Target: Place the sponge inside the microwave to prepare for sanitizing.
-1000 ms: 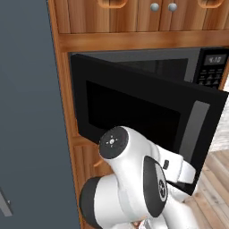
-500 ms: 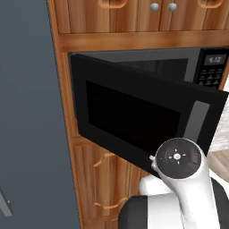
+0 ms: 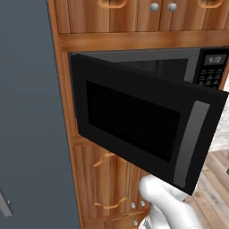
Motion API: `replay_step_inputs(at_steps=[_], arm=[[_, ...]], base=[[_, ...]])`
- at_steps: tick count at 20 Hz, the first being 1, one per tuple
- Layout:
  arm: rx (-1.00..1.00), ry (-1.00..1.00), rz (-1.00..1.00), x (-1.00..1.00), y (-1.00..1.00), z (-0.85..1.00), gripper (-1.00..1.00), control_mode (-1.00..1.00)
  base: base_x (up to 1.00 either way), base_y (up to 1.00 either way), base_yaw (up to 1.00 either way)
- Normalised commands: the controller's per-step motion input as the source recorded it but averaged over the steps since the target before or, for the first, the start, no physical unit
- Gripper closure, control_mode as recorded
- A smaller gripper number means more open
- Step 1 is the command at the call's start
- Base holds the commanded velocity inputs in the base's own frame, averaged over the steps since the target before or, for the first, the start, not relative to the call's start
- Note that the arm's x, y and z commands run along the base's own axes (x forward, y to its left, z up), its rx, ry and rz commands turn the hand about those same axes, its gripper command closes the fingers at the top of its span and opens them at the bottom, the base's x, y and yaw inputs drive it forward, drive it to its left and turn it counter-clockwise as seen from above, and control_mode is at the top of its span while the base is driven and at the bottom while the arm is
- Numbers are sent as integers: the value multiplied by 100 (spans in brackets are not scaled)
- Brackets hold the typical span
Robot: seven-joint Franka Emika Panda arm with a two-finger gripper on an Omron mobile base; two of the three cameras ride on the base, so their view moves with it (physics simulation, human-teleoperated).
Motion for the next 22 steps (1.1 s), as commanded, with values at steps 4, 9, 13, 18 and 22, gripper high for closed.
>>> replay_step_inputs(at_steps=[4,9,13,18,22], arm=[[69,0,22,0,-92,1,-100,-100],[71,0,11,30,-88,0,-100,-100],[50,0,7,55,-73,0,-100,-100],[11,0,11,67,-7,-10,-100,-100],[3,0,13,98,0,-6,-100,-100]], base=[[0,0,0],[0,0,0],[0,0,0],[0,0,0],[0,0,0]])
